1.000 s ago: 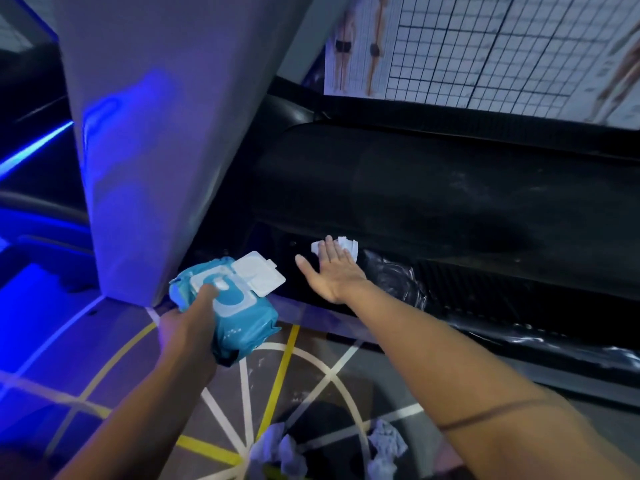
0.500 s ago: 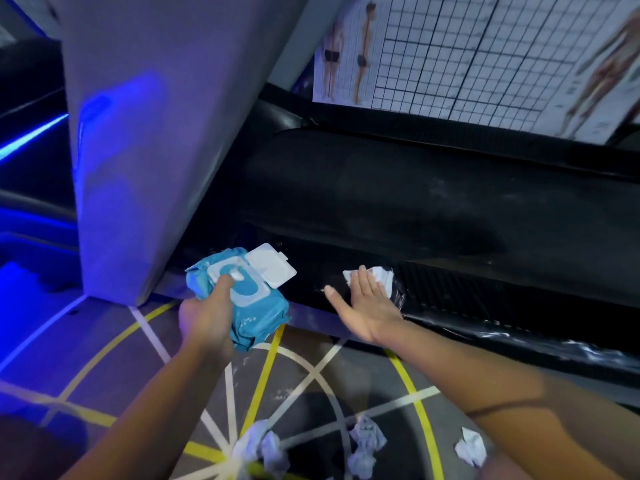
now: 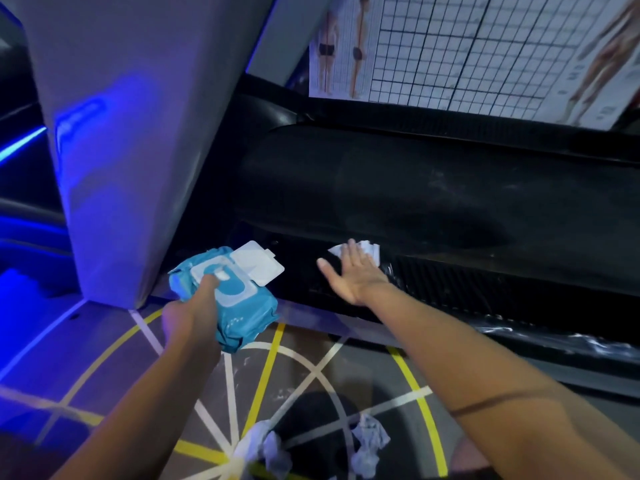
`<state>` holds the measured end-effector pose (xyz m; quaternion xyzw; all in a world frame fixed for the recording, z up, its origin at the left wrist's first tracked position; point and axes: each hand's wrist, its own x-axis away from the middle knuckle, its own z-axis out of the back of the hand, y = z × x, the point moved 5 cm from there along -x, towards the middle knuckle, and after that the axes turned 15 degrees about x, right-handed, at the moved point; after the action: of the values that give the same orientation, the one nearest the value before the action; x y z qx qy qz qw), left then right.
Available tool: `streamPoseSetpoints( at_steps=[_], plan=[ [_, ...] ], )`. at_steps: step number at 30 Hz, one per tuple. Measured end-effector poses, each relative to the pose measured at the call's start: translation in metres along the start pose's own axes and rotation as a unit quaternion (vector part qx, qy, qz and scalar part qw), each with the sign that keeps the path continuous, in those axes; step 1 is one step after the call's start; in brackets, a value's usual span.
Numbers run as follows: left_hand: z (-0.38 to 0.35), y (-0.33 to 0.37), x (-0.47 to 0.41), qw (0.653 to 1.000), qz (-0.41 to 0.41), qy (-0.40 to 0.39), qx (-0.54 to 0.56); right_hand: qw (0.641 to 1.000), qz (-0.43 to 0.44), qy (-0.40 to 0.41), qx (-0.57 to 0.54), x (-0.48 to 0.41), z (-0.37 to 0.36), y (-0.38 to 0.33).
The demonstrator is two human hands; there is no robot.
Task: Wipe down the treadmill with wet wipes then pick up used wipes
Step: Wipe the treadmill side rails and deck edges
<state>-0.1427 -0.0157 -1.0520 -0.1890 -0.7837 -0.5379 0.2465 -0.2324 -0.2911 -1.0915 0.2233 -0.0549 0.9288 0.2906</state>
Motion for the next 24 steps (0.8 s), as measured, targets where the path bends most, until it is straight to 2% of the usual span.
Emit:
streamPoseSetpoints(
  at_steps=[2, 4, 6, 17, 21, 24],
  plan=[
    [-0.005, 0.002, 0.008, 1.000, -0.019, 0.004, -0.003, 1.000, -0.030, -0.003, 0.002, 0.009, -0.003, 0.026],
    [-0.015, 0.000, 0.016, 1.000, -0.004, -0.019, 0.000, 0.999, -0.041, 0.006, -0.008, 0.023, -0.008, 0.040],
    [-0.022, -0.003, 0.023, 0.999, 0.006, -0.038, 0.009, 0.999, -0.033, 0.013, -0.015, 0.038, -0.015, 0.043],
    [-0.029, -0.002, 0.050, 1.000, -0.003, -0.030, 0.004, 0.998, 0.034, 0.043, -0.023, 0.114, -0.041, 0.037],
    [-0.025, -0.001, 0.045, 1.000, -0.010, -0.027, -0.002, 0.997, 0.052, 0.053, 0.001, 0.106, -0.038, 0.034],
    [-0.020, 0.002, 0.039, 1.000, -0.018, -0.019, -0.009, 0.999, 0.033, 0.033, -0.005, 0.076, -0.027, 0.036]
  ],
)
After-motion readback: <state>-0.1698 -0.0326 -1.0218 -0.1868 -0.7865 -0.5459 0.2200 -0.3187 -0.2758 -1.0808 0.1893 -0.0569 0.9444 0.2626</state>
